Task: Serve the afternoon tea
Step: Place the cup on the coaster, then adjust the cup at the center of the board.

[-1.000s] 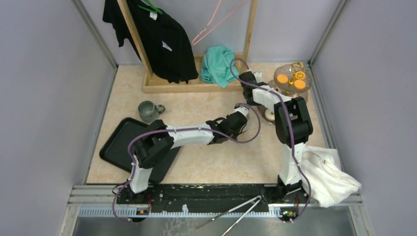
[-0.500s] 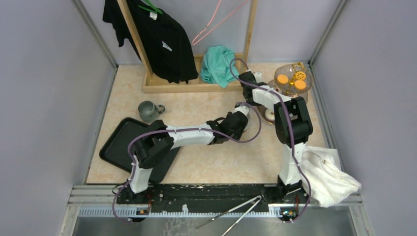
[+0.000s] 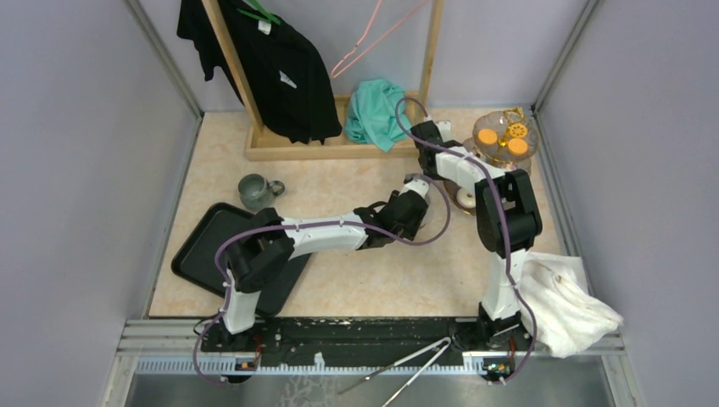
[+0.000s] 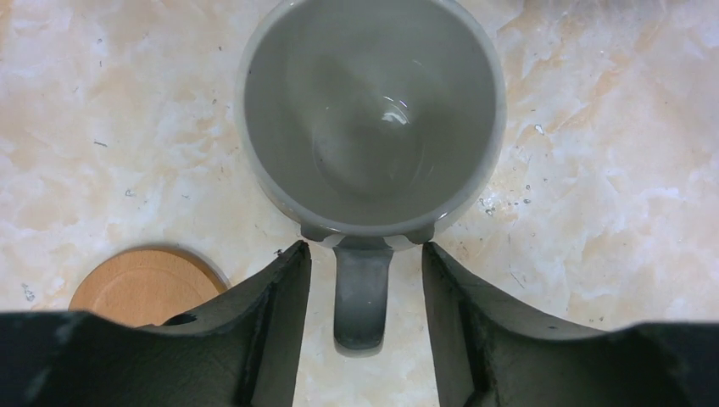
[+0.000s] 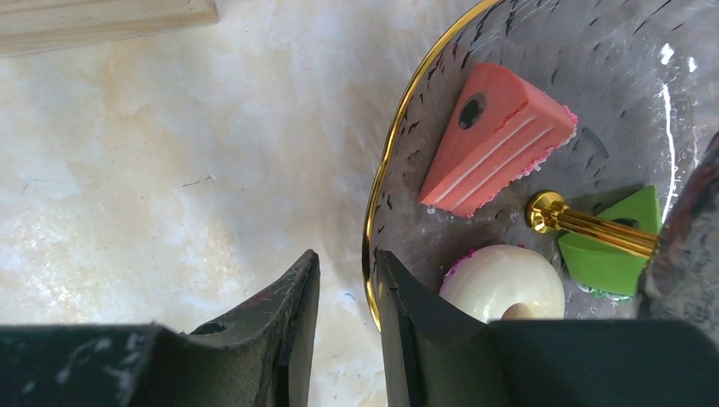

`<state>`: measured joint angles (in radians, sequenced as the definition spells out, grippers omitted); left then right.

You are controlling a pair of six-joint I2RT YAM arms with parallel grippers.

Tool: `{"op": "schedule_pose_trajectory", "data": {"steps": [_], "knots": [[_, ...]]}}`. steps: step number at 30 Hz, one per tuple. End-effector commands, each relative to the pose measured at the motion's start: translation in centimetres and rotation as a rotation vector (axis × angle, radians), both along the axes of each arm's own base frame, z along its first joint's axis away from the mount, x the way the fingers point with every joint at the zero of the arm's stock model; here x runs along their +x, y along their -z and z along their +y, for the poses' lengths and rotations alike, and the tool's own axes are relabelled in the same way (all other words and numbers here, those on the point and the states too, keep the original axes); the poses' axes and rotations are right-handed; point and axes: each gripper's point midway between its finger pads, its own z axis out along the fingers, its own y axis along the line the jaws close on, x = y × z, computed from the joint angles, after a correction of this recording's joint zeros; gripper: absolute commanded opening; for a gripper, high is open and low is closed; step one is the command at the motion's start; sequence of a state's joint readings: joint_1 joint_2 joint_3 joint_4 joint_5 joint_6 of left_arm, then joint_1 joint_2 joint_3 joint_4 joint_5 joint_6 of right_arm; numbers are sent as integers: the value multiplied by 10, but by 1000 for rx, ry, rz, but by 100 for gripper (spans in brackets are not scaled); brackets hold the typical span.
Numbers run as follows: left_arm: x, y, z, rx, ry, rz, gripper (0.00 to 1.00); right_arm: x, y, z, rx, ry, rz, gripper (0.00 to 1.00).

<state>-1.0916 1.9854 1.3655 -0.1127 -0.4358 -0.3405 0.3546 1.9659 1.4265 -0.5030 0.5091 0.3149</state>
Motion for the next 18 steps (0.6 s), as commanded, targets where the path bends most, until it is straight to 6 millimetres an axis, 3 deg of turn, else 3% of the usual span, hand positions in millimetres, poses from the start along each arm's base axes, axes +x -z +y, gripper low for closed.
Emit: {"op": "schedule_pose_trajectory", "data": {"steps": [1, 5, 14, 18], "knots": [[2, -15, 1, -22, -20, -33, 54, 7, -37, 11, 22, -20, -94, 32], [3, -7, 5, 2, -32, -30, 41, 7, -42, 12, 19, -22, -101, 31], [3, -10, 11, 3, -51, -38, 35, 6, -45, 16, 17, -31, -105, 31], [0, -10, 14, 1, -54, -32, 38, 6, -46, 17, 15, -33, -108, 32]]}}
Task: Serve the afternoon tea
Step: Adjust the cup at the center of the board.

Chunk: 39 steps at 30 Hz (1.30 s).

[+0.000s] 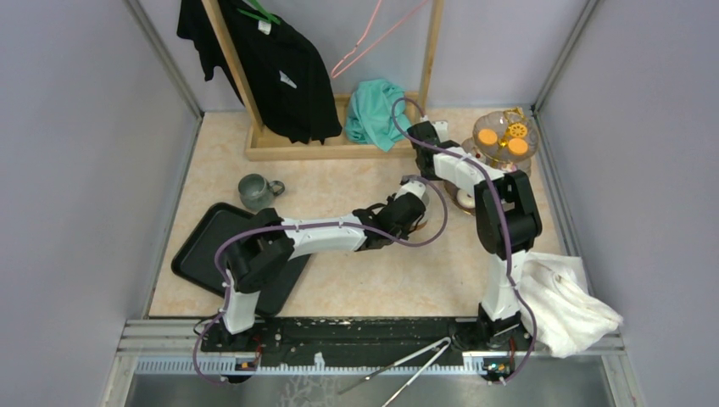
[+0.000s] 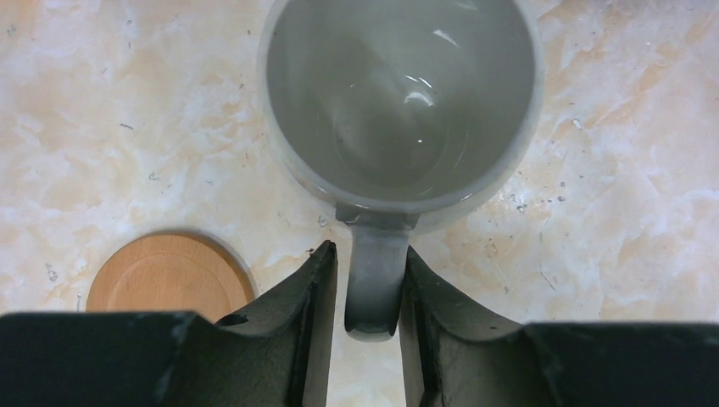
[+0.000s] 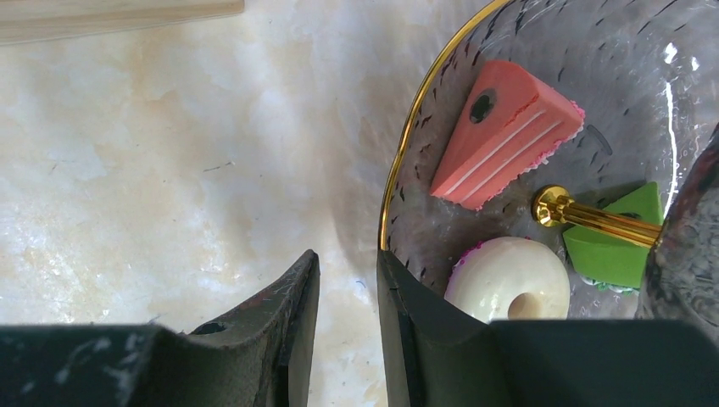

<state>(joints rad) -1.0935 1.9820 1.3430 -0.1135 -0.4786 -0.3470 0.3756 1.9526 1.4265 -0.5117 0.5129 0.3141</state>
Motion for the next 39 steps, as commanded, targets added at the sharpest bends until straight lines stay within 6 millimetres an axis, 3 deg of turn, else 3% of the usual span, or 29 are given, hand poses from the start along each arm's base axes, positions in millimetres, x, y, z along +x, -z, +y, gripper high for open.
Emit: {"op": "schedule_pose_trajectory", "data": {"steps": [1, 6, 10, 27, 32, 36, 39], "knots": [[-2, -15, 4, -25, -20, -16, 42, 9, -41, 10, 17, -15, -103, 32], [-3, -19, 4, -35, -20, -19, 57, 9, -41, 11, 15, -17, -102, 32], [-5, -27, 2, -48, -17, -30, 62, 9, -43, 11, 11, -18, -102, 34], [-20, -75, 8, -122, -15, -84, 66, 14, -69, 27, 6, -58, -153, 37], [-20, -90, 37, -119, -93, -131, 69, 19, -87, 43, 14, -97, -194, 37], [-13, -107, 82, -122, -226, -204, 81, 21, -104, 53, 53, -119, -236, 37], [1, -110, 121, -155, -327, -203, 82, 21, -118, 60, 102, -141, -292, 37]]}}
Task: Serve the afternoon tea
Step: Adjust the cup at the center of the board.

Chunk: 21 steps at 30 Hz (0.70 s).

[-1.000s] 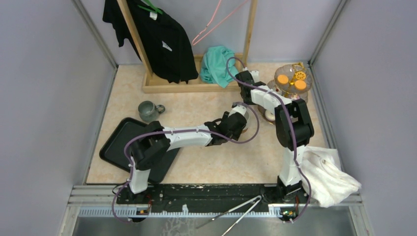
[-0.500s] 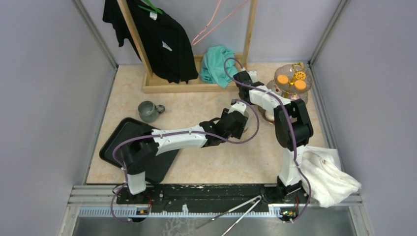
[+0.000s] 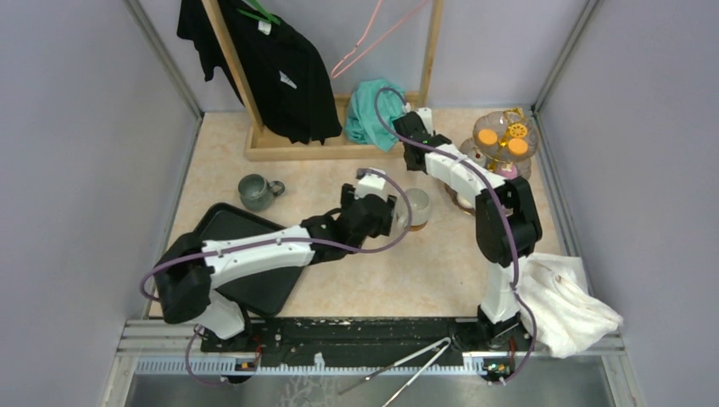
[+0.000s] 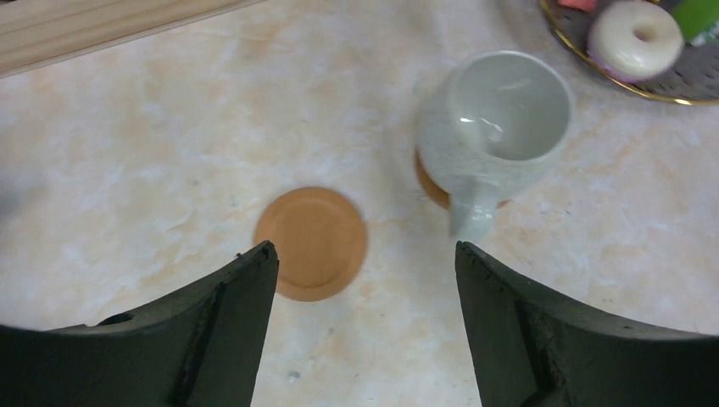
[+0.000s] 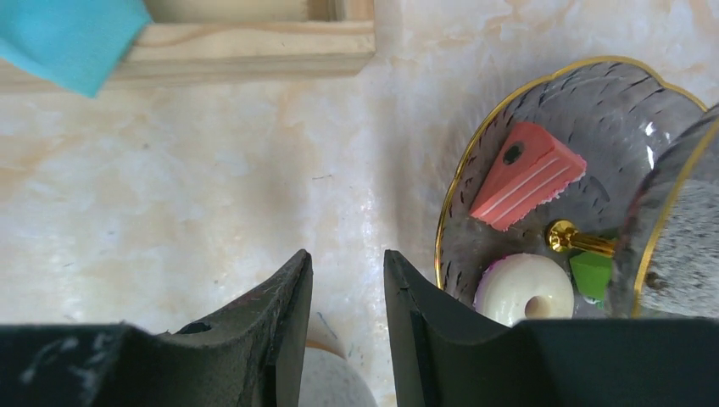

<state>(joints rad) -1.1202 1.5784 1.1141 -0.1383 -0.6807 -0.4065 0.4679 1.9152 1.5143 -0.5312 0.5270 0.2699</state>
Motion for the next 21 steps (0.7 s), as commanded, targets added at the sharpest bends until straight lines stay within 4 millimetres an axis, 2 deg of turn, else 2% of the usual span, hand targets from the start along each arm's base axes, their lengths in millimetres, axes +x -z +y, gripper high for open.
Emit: {"op": "schedule_pose_trajectory", "data": {"steps": [1, 4, 8, 14, 21], "knots": [[23, -10, 60, -57, -196, -27, 82, 12, -77, 18, 125, -43, -211, 37], [34, 1, 93, -81, -295, 20, 82, 8, -88, 26, 159, -86, -250, 37], [45, 14, 132, -86, -431, 62, 83, 2, -97, 45, 199, -197, -272, 36], [44, 24, 174, -207, -573, 128, 85, -15, -90, 117, 205, -468, -256, 36], [30, 5, 228, -349, -746, 58, 87, -24, -80, 204, 259, -704, -236, 36]]}}
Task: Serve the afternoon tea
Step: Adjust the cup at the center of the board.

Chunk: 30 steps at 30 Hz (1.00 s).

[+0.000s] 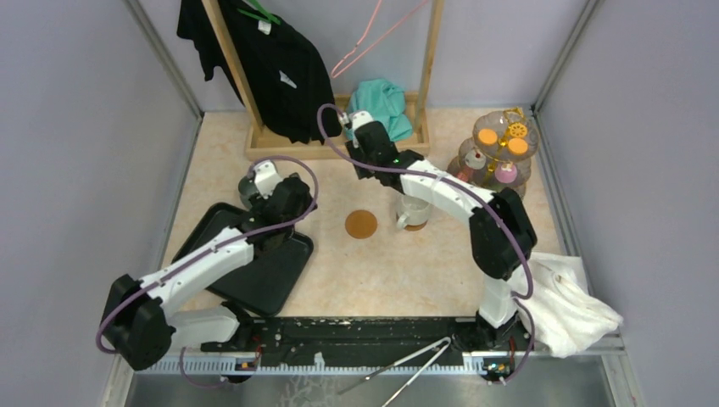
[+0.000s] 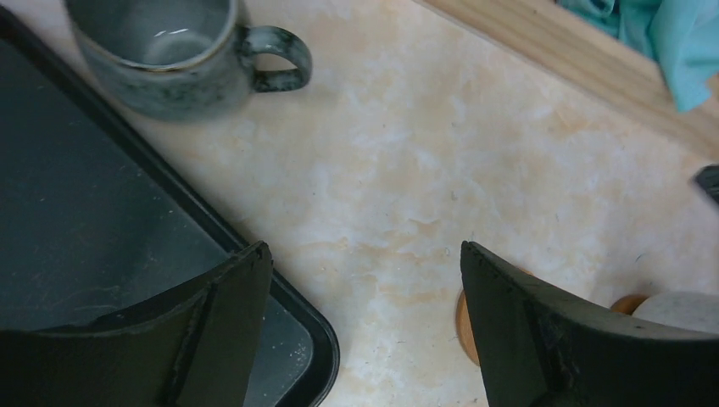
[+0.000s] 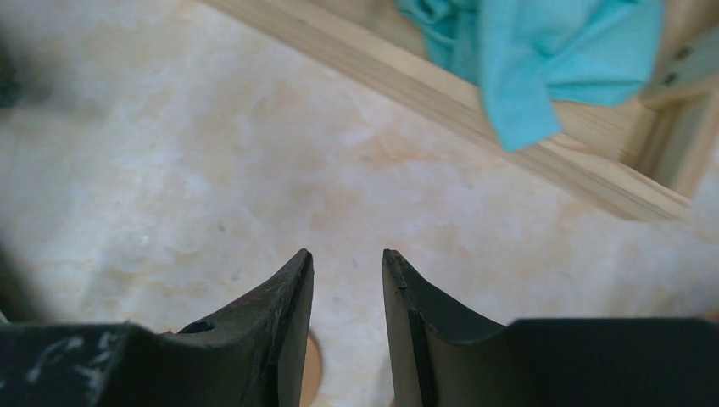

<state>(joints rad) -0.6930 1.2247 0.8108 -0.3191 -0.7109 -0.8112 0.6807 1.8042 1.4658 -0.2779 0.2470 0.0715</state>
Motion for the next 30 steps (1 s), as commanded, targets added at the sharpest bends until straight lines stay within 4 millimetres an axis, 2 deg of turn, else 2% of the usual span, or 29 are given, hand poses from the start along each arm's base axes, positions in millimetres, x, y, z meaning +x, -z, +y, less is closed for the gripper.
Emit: {"op": "schedule_pose_trajectory", "data": {"steps": [1, 6, 7, 8, 10, 13, 18, 30], "knots": [[-9, -17, 32, -97, -148, -68, 87, 4, -20, 68, 94, -208, -56, 36], [-21, -19, 65, -173, -285, -113, 89, -6, -8, 133, 82, -400, -49, 38], [-23, -20, 71, -190, -314, -122, 90, -6, -11, 145, 84, -428, -58, 38], [-26, -19, 77, -211, -346, -131, 92, -6, -2, 155, 76, -453, -45, 38], [-31, -20, 87, -255, -403, -160, 95, -7, 1, 173, 80, -494, -48, 40], [-36, -32, 99, -317, -444, -232, 96, -8, 6, 196, 101, -555, -51, 42], [-42, -48, 113, -357, -497, -308, 98, -4, 15, 216, 117, -609, -56, 46], [-41, -60, 115, -416, -522, -351, 99, -22, 34, 247, 126, -746, -59, 53]]}}
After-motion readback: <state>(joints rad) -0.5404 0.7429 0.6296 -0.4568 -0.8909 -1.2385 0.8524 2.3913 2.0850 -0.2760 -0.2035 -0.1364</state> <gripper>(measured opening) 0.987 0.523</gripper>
